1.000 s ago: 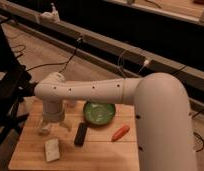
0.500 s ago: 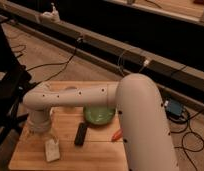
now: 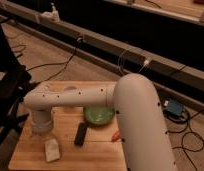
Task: Wipe the white sponge on the table
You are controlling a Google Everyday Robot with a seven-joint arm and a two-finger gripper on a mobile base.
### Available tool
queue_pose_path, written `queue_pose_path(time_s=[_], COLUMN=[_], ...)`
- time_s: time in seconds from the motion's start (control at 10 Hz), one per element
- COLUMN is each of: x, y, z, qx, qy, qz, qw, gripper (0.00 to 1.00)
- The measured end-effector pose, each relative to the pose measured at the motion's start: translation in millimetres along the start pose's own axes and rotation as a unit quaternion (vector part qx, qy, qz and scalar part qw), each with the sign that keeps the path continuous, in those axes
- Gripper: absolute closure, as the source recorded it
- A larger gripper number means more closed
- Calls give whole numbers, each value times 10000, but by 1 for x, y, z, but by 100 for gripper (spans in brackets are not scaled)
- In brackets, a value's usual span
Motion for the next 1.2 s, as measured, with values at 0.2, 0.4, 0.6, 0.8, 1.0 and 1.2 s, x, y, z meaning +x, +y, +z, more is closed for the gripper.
queue_pose_path(time_s=[0.2,0.4,0.6,0.8,1.0,1.2], x=[2,6,9,14,19,23], y=[4,7,6,9,10,14], z=[15,31,46,63,72,74], qx=[-52,-24,-10,14,63,77], qy=[-227,-439,-616,-789,-874,-860], qz=[114,221,250,291,356,425], qw=[9997,9988,9978,9965,9955,9954], gripper=[20,20,20,20,27,45])
